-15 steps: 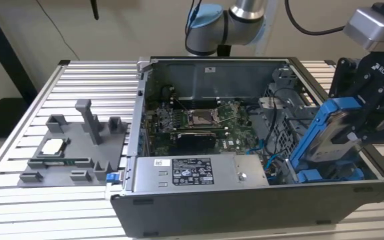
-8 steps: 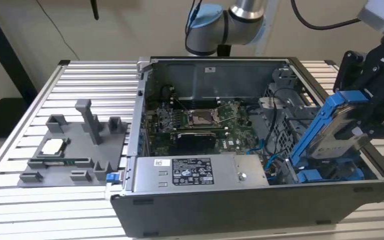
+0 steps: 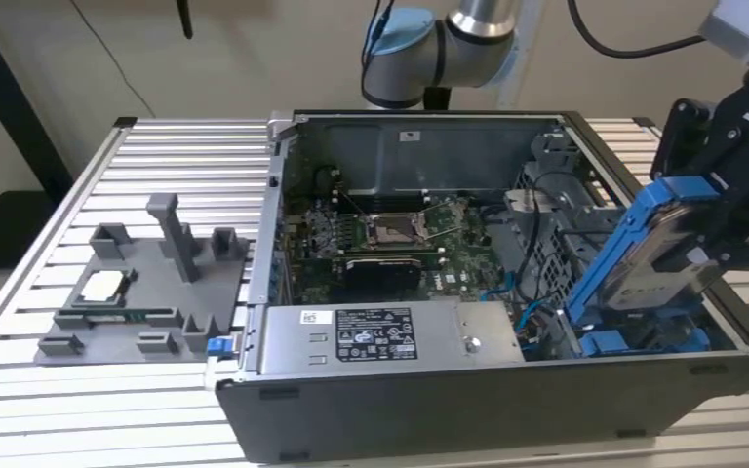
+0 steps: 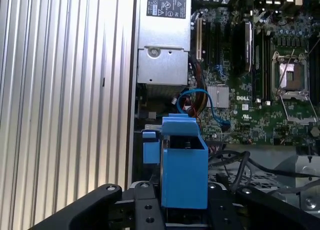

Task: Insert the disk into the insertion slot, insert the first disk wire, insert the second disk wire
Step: 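Insert the disk into the insertion slot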

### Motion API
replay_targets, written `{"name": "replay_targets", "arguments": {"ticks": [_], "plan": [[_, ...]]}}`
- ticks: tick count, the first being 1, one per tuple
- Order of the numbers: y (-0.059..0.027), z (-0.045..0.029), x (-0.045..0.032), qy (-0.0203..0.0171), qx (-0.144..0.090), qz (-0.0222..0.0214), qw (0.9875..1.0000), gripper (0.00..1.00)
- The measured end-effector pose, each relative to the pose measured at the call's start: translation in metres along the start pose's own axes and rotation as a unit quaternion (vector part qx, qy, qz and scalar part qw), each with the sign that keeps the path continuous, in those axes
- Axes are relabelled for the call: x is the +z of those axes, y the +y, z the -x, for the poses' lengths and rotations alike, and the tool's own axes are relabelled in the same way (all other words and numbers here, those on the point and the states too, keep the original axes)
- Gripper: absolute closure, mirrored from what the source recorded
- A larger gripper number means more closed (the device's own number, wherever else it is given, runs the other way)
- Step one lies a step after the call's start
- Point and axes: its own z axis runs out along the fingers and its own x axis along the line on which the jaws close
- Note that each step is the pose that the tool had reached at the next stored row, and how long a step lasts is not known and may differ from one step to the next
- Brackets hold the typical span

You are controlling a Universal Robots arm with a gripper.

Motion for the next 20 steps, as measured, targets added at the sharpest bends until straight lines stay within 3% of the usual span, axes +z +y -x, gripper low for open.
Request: {"name": "replay_targets", "arguments": {"ticks": [4, 9, 20], "plan": [[-0.0041, -0.0001, 0.0014, -0.0002, 0.000, 0.0022, 1.0000, 0.67], [-0.0091, -0.0005, 0.0051, -0.0004, 0.001, 0.0131, 0.9999, 0.67], [-0.0175, -0.0013, 0.0151, -0.0029, 0.001, 0.0234, 0.9997, 0.67]]}}
